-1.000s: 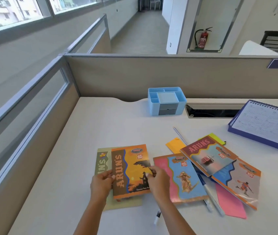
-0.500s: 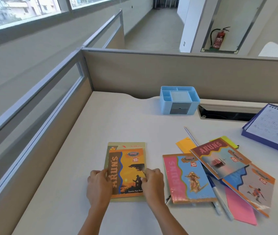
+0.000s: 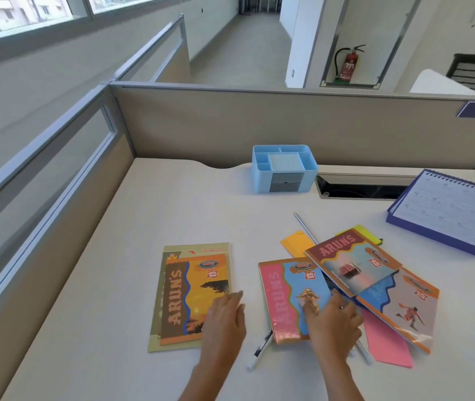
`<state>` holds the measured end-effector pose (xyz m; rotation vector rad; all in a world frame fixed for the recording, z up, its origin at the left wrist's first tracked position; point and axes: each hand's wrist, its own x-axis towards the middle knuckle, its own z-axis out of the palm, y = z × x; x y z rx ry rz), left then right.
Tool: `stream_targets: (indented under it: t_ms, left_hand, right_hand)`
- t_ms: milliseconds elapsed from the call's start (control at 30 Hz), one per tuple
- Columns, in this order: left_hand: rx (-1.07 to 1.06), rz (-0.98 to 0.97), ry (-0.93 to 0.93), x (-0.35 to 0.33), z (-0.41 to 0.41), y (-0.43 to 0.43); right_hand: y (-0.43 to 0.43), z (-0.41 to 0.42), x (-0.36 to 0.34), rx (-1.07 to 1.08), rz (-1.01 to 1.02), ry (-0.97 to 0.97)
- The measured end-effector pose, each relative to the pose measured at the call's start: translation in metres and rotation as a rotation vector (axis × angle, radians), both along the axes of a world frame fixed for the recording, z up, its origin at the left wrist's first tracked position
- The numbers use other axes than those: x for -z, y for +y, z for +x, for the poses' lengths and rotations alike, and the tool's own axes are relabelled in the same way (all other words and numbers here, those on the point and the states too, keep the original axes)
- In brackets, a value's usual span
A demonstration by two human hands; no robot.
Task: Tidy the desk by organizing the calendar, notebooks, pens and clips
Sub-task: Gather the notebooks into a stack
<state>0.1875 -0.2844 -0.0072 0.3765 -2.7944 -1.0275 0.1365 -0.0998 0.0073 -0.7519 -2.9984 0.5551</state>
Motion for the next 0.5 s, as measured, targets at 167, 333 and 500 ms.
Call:
stream_targets:
  t_ms: [167, 333, 500]
  left_hand:
    - [0.079, 0.02, -0.18, -0.011, -0.016, 0.044]
    - [-0.144, 0.19, -0.212, -0.02, -0.026, 0.053]
    - [-0.241, 0.34, -0.219, -0.027, -0.025, 0.041]
  right_hand:
    - [0.0, -0.004, -0.002, 0.013, -0.092, 0.017]
    - [0.002, -0.001, 0.001, 0.036, -0.205, 0.055]
    - [-0.004, 0.0, -0.002, 0.063, -0.326, 0.117]
